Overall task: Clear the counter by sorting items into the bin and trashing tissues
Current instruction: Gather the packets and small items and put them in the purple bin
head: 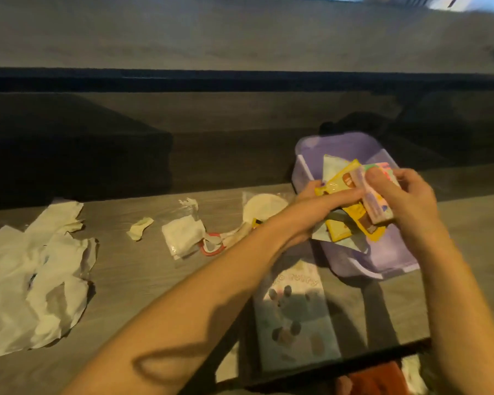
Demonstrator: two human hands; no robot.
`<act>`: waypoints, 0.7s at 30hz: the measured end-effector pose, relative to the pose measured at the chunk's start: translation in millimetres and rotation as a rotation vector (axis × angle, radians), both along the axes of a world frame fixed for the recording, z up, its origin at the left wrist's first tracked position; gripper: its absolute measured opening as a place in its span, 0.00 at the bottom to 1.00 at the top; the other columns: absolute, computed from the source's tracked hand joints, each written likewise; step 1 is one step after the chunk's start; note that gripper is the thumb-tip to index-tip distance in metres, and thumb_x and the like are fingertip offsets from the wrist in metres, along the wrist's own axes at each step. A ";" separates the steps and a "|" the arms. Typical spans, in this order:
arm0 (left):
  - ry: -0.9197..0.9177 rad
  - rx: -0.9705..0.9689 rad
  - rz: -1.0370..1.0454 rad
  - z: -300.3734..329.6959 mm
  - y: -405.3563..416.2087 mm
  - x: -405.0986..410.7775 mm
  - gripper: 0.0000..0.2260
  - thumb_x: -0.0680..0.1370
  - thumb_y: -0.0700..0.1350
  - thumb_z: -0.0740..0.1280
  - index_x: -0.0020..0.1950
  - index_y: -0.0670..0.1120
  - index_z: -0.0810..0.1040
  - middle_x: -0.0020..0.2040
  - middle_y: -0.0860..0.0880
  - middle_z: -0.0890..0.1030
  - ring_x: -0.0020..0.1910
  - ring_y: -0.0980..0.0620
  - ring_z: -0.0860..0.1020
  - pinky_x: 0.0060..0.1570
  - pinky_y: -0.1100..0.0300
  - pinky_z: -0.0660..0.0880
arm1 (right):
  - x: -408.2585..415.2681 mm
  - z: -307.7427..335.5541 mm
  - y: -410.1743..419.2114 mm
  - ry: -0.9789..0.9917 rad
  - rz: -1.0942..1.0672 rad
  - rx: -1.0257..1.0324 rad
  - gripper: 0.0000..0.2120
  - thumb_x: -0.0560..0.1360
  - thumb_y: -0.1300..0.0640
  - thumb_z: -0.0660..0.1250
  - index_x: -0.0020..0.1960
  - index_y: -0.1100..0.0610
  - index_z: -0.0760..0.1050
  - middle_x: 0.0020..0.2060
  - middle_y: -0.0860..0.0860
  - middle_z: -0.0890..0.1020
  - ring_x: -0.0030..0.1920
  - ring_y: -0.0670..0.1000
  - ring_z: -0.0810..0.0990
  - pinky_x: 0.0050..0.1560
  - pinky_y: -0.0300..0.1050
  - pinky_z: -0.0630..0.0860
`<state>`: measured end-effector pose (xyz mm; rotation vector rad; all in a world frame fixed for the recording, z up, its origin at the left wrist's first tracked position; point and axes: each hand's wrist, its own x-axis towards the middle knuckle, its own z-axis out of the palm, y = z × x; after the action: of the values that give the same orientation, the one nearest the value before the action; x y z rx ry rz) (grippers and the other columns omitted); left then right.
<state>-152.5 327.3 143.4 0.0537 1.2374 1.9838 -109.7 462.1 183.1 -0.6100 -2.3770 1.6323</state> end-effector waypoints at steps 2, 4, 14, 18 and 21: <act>0.010 -0.052 -0.031 -5.8 24.1 -7.0 0.27 0.66 0.46 0.75 0.63 0.40 0.75 0.59 0.39 0.81 0.58 0.42 0.80 0.62 0.45 0.73 | 1.0 -1.4 22.3 -0.022 -0.029 0.012 0.20 0.69 0.43 0.69 0.54 0.54 0.73 0.42 0.49 0.80 0.35 0.45 0.82 0.28 0.38 0.76; 0.013 -0.099 -0.062 -14.0 41.0 -12.4 0.32 0.62 0.49 0.77 0.64 0.42 0.74 0.58 0.40 0.82 0.56 0.43 0.81 0.61 0.44 0.75 | 2.0 -6.9 38.3 -0.042 -0.061 0.018 0.20 0.70 0.44 0.69 0.55 0.55 0.71 0.43 0.50 0.80 0.38 0.49 0.81 0.27 0.39 0.77; -0.031 -0.239 -0.138 -25.0 84.7 -21.1 0.40 0.61 0.43 0.75 0.69 0.37 0.64 0.54 0.37 0.81 0.44 0.45 0.84 0.39 0.54 0.82 | 7.6 -42.6 65.2 -0.175 -0.264 0.011 0.26 0.68 0.40 0.71 0.58 0.53 0.68 0.49 0.52 0.80 0.46 0.53 0.83 0.47 0.55 0.82; 0.007 -0.382 -0.158 -30.0 99.2 -19.7 0.37 0.56 0.44 0.69 0.64 0.35 0.69 0.52 0.35 0.81 0.41 0.44 0.83 0.32 0.59 0.78 | 12.1 -55.7 69.2 -0.200 -0.265 0.043 0.23 0.70 0.41 0.70 0.55 0.56 0.70 0.42 0.47 0.80 0.42 0.47 0.81 0.39 0.41 0.77; -0.002 -0.431 -0.125 -27.2 100.5 -16.8 0.37 0.60 0.42 0.66 0.69 0.37 0.62 0.52 0.36 0.79 0.42 0.42 0.82 0.36 0.53 0.80 | 9.7 -69.3 69.4 -0.259 -0.253 0.041 0.27 0.68 0.38 0.69 0.54 0.59 0.74 0.44 0.53 0.82 0.43 0.52 0.81 0.38 0.43 0.73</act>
<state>-169.3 427.8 116.2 -0.0826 1.5934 1.5761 -100.0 531.6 113.8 -1.1232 -2.3749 1.4692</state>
